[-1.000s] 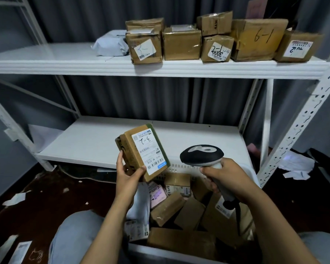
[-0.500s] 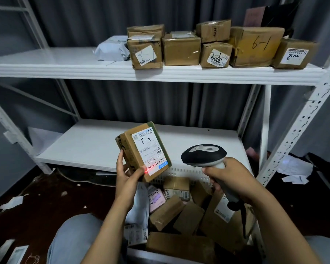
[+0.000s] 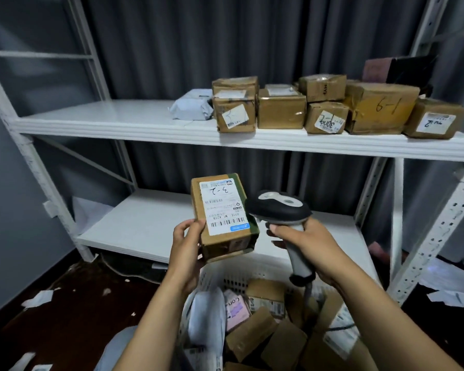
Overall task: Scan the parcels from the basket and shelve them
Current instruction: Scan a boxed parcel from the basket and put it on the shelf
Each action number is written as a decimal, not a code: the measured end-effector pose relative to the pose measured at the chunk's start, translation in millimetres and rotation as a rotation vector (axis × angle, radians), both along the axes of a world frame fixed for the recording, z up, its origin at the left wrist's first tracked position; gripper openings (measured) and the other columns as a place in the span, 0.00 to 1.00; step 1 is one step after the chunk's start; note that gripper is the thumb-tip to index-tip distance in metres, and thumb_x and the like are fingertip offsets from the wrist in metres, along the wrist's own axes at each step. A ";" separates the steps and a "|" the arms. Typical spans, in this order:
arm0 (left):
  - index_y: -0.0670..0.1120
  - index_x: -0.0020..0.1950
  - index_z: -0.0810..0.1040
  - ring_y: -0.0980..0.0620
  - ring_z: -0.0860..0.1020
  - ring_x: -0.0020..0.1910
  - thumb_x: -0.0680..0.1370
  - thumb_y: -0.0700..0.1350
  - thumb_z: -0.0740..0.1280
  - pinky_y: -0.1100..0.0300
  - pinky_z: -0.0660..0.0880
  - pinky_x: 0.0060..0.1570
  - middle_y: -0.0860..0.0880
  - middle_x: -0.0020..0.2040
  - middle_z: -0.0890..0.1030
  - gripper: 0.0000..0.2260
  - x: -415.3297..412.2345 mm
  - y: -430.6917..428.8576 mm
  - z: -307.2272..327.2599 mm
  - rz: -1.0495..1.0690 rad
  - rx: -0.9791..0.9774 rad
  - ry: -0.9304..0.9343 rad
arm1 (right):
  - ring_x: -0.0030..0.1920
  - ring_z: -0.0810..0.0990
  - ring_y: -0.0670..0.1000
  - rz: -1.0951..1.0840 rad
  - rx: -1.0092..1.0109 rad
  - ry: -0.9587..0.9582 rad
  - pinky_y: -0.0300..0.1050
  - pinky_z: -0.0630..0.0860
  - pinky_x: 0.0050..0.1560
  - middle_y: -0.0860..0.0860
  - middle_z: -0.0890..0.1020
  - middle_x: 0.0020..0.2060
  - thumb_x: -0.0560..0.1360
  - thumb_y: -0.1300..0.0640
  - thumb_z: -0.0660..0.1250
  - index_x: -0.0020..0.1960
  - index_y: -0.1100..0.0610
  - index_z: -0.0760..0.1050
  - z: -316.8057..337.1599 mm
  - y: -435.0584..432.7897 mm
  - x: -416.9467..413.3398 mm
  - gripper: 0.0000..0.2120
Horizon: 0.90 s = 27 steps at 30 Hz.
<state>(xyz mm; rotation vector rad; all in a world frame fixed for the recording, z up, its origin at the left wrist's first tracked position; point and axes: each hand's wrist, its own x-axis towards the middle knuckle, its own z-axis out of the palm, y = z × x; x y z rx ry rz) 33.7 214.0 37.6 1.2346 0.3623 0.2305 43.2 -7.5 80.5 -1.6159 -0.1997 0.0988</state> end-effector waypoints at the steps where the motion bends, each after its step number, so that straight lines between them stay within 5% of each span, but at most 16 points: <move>1: 0.49 0.59 0.69 0.49 0.78 0.41 0.80 0.50 0.62 0.57 0.75 0.38 0.45 0.48 0.81 0.10 2.2 3.2 9.5 0.001 -0.002 -0.001 | 0.52 0.84 0.56 0.012 -0.016 -0.019 0.60 0.79 0.58 0.58 0.85 0.48 0.70 0.54 0.75 0.47 0.55 0.83 5.0 8.5 3.3 0.07; 4: 0.48 0.60 0.69 0.49 0.79 0.43 0.80 0.51 0.62 0.57 0.75 0.37 0.45 0.49 0.81 0.11 8.4 13.4 38.0 -0.003 0.023 -0.022 | 0.51 0.83 0.52 0.048 0.004 -0.051 0.59 0.78 0.59 0.55 0.86 0.48 0.70 0.54 0.75 0.50 0.54 0.83 20.5 31.9 13.3 0.10; 8: 0.49 0.63 0.69 0.52 0.79 0.44 0.79 0.51 0.64 0.58 0.76 0.39 0.47 0.53 0.81 0.15 16.9 30.8 75.9 -0.014 0.092 -0.067 | 0.48 0.84 0.49 0.042 0.141 -0.094 0.42 0.81 0.48 0.51 0.86 0.47 0.74 0.62 0.72 0.54 0.57 0.81 49.7 58.5 28.1 0.09; 15: 0.50 0.58 0.77 0.46 0.82 0.42 0.77 0.54 0.66 0.52 0.75 0.46 0.47 0.48 0.84 0.13 52.3 59.7 144.9 0.034 0.104 -0.104 | 0.44 0.83 0.50 0.052 0.241 -0.133 0.47 0.81 0.49 0.51 0.86 0.43 0.74 0.62 0.72 0.53 0.59 0.80 107.9 107.2 66.8 0.08; 18: 0.49 0.49 0.78 0.50 0.81 0.36 0.78 0.57 0.64 0.60 0.74 0.36 0.49 0.39 0.83 0.13 72.9 70.3 171.7 0.088 0.067 -0.098 | 0.41 0.82 0.51 0.054 0.247 -0.120 0.46 0.81 0.45 0.54 0.83 0.41 0.75 0.62 0.71 0.52 0.61 0.78 129.0 120.5 86.1 0.07; 21: 0.48 0.51 0.79 0.50 0.81 0.37 0.77 0.61 0.64 0.61 0.76 0.25 0.49 0.41 0.83 0.17 98.3 80.4 185.1 0.092 0.061 -0.080 | 0.38 0.82 0.53 0.003 0.186 -0.155 0.44 0.80 0.37 0.55 0.83 0.41 0.74 0.61 0.72 0.52 0.62 0.79 142.1 124.3 104.8 0.08; 24: 0.47 0.54 0.79 0.47 0.82 0.40 0.75 0.65 0.63 0.55 0.79 0.31 0.46 0.45 0.84 0.22 125.2 91.1 195.0 0.056 0.017 -0.042 | 0.35 0.80 0.55 -0.049 0.157 -0.168 0.45 0.79 0.34 0.60 0.82 0.40 0.74 0.63 0.71 0.53 0.66 0.78 151.8 120.9 119.9 0.09; 27: 0.45 0.52 0.77 0.45 0.82 0.39 0.77 0.64 0.62 0.57 0.76 0.22 0.45 0.45 0.83 0.22 152.0 97.4 203.1 0.073 0.010 -0.055 | 0.30 0.79 0.53 -0.082 0.126 -0.163 0.42 0.78 0.29 0.59 0.82 0.36 0.75 0.63 0.70 0.51 0.67 0.78 159.4 113.6 130.4 0.08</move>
